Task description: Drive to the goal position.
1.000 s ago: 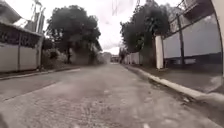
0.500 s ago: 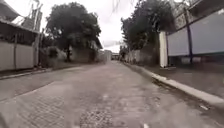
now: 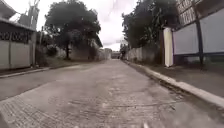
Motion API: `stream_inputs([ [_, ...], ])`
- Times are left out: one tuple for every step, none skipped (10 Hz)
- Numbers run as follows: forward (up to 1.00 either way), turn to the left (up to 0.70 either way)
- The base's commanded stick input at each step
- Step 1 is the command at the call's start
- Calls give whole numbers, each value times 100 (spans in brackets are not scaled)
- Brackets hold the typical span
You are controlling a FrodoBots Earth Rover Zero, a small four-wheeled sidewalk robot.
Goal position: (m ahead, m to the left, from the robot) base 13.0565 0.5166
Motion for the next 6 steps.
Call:
stream_inputs([
  [70,0],
  [70,0],
  [70,0],
  [70,0],
  [70,0],
  [70,0],
])
